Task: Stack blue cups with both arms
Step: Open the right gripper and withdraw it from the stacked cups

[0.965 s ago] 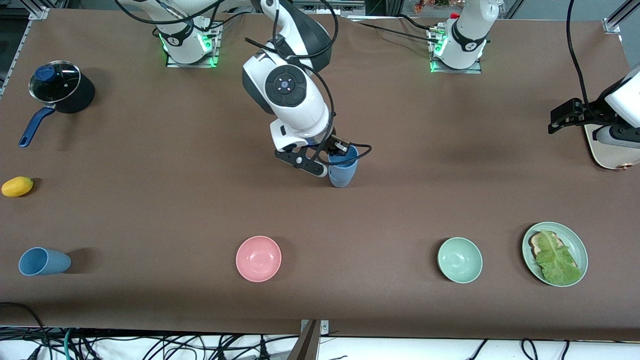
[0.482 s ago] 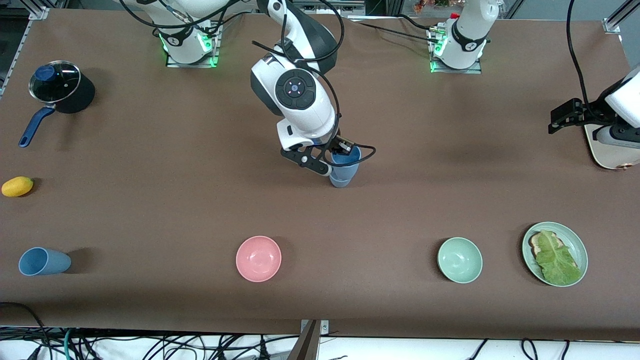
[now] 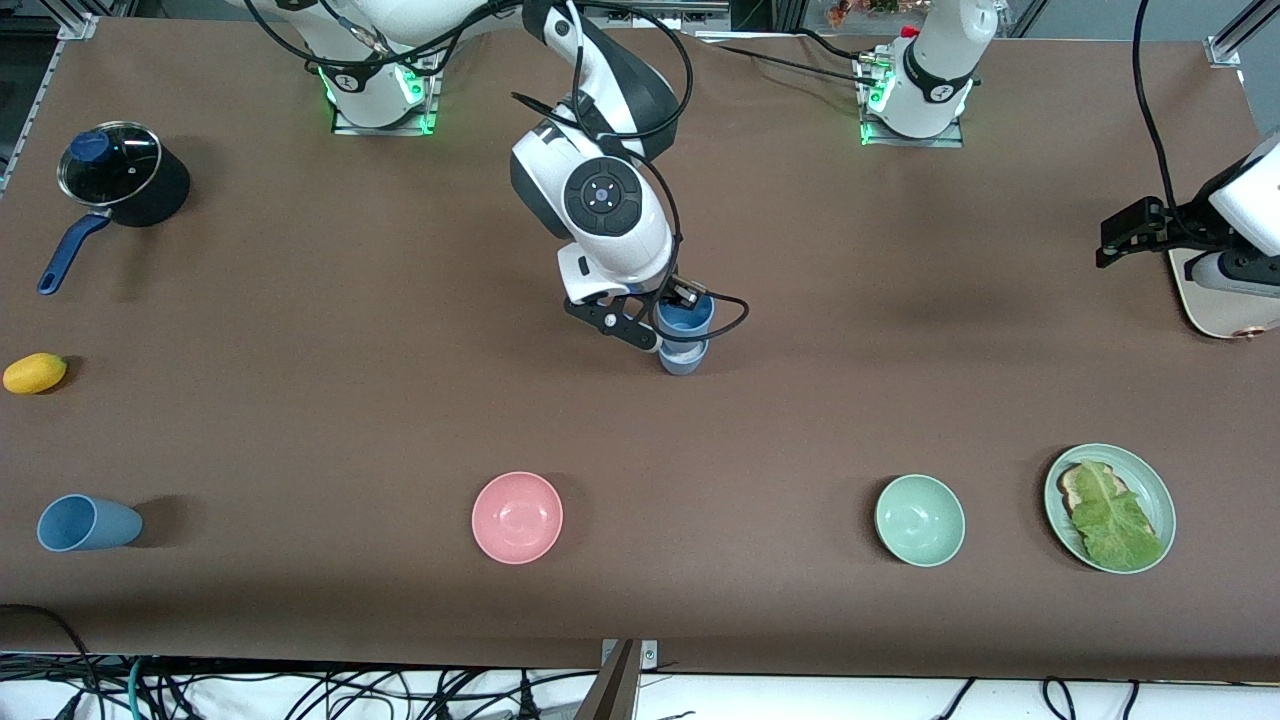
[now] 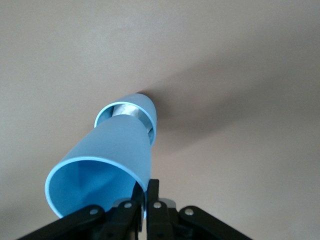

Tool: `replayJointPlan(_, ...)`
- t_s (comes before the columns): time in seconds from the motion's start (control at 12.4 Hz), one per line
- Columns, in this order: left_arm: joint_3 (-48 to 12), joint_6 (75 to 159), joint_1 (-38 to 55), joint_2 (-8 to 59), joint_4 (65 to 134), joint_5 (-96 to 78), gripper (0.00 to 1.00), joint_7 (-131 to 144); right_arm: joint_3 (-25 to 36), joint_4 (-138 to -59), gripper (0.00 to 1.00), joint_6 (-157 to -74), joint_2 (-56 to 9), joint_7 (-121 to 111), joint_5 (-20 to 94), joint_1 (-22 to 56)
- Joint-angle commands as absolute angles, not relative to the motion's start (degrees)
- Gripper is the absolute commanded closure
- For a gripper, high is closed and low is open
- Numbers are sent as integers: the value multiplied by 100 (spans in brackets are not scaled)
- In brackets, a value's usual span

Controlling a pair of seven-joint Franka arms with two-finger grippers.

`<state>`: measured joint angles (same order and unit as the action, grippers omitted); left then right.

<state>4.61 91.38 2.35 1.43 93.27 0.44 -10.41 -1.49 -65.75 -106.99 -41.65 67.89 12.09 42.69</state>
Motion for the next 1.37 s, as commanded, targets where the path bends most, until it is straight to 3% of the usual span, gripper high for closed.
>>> replayJointPlan(0.0,501,9220,281,88,9431,167,0,-1134,-114,-6609,100,-10652,-4131,6855,1213,4307)
replayJointPlan(0.24,501,9220,281,88,9431,167,0,-1134,-114,-6609,100,-10679,-4140,6847,1213,4298)
replayJointPlan(0.32,501,9220,281,88,9431,167,0,-1134,-123,-6609,92,-10705,-4148,6847,1213,4298)
replayJointPlan(0.56,501,9220,281,88,9431,167,0,-1134,-106,-6592,31,-10696,-4140,6829,1230,4289)
replayJointPlan(0.72,501,9220,281,88,9431,167,0,-1134,-62,-6557,5,-10635,-4044,6785,1230,4184)
replayJointPlan(0.8,501,9220,290,88,9431,167,0,-1134,-53,-6557,0,-10635,-3982,6742,1213,4036)
replayJointPlan(1.13,492,9220,290,97,9413,167,0,-1134,105,-6565,0,-9750,-3535,4287,1037,2938)
replayJointPlan(1.29,501,9220,290,97,9404,167,0,-1134,551,-6583,0,-9213,-3227,3370,1020,2655)
